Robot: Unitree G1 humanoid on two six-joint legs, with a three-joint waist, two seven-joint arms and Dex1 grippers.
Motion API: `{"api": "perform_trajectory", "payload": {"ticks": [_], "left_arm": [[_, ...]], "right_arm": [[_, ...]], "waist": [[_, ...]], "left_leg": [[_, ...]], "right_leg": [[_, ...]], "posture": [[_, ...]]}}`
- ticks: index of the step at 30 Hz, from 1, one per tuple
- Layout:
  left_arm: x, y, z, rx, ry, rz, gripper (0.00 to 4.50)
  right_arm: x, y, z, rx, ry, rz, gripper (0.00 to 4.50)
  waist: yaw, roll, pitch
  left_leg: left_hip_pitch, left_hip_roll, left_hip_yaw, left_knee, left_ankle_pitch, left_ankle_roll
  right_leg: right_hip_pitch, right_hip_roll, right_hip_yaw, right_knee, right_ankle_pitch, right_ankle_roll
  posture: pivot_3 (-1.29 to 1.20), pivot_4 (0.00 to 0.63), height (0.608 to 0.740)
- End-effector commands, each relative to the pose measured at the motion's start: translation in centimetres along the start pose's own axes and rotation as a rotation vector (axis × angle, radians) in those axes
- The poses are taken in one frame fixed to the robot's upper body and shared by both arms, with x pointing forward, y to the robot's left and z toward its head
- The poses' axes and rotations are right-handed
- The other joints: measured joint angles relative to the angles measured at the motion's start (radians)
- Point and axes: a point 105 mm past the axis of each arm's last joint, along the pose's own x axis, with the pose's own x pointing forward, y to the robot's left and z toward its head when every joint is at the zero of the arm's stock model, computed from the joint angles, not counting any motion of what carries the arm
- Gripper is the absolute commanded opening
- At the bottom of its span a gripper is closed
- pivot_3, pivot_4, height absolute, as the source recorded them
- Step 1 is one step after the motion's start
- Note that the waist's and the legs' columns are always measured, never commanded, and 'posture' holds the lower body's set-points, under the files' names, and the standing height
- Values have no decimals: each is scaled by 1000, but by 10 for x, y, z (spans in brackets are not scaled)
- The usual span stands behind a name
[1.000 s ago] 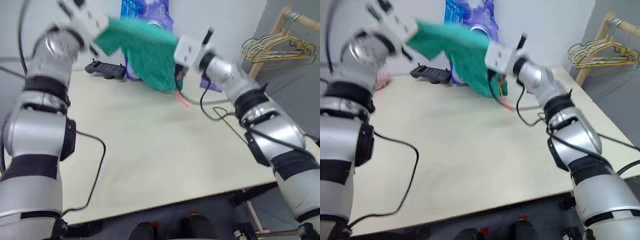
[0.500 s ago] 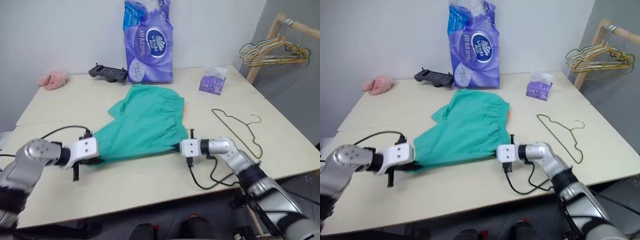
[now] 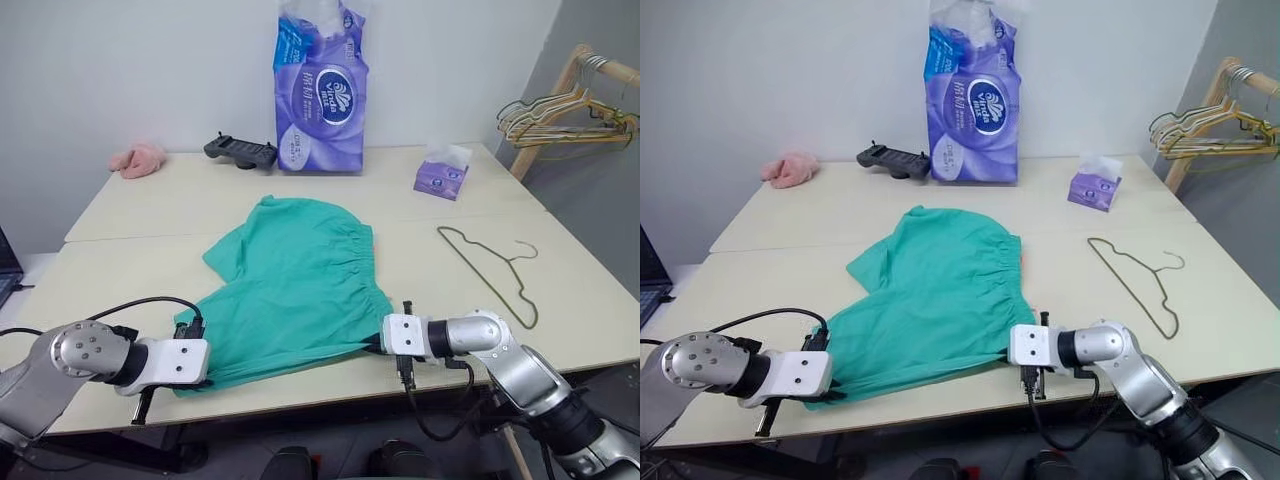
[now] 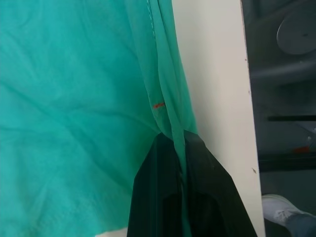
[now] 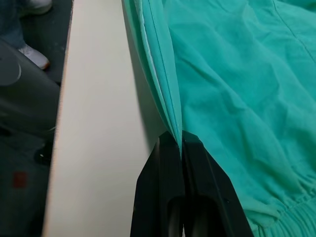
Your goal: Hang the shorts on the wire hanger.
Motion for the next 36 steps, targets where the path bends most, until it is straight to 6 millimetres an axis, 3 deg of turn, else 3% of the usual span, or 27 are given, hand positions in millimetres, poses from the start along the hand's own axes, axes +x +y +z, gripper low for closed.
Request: {"api": "perform_trajectory", "payload": {"ticks": [1,4,7,13,15,20,25,29,30,33,36], "left_arm": [[-3,-5,-22,-38,106,-43,30],[0,-3,-16,-62,61,-38,690],[-2,-11,-4,-95,-2,-121,1573],[2,-6,-3,-87,-11,-130,3377],[1,-10,6,-100,-53,-166,3916],[-27,-26,47,-178,-239,-363,3941],[-51,-27,80,-213,-369,-467,3941],[-59,-18,87,-235,-405,-485,3941],[-59,-10,88,-231,-415,-456,3941],[-62,47,105,-291,-532,-275,3941],[-65,69,121,-324,-598,-252,3941]], "right_arm": [[-24,-17,-17,98,92,-90,0],[-26,-13,-16,157,76,-59,631],[-34,-8,-13,175,73,-23,1607],[-35,-6,-12,164,75,-12,3708],[-40,1,-8,175,66,34,4359],[-69,7,-2,217,85,106,4440],[-91,9,10,296,72,144,4440],[-93,4,12,337,59,113,4440],[-94,3,12,358,54,108,4440],[-104,-7,3,448,57,38,4440],[-116,-18,-10,482,88,-47,4440]], "waist": [[-2,0,0],[-1,1,0],[-7,2,1],[-28,2,1],[-28,3,2],[-28,1,5],[-30,1,8],[-33,1,8],[-34,2,9],[-24,4,11],[-34,-3,8]], "left_leg": [[0,0,0,0,0,0],[0,0,0,0,0,0],[0,0,1,0,0,0],[0,2,0,-1,-1,2],[0,2,0,-1,-1,2],[0,1,0,0,-2,1],[0,1,-1,-1,-2,1],[0,2,-1,-1,-2,1],[0,2,-1,-1,-2,1],[0,0,-1,0,-2,1],[-1,0,-2,3,-2,1]], "right_leg": [[0,1,0,0,0,0],[0,2,0,0,0,0],[0,2,0,0,0,0],[0,3,-1,0,0,0],[0,3,-1,0,0,1],[0,3,-1,-1,-1,1],[0,2,-1,-1,-2,-1],[0,3,-2,-1,-2,0],[0,4,-2,-1,-2,0],[1,6,-2,-1,-2,0],[4,9,-2,-1,-1,2]], "posture": [[102,39,740],[87,41,740],[80,40,740],[73,37,740],[71,37,740],[71,37,740],[46,32,740],[25,30,740],[14,29,740],[7,28,740],[-22,25,740]]}}
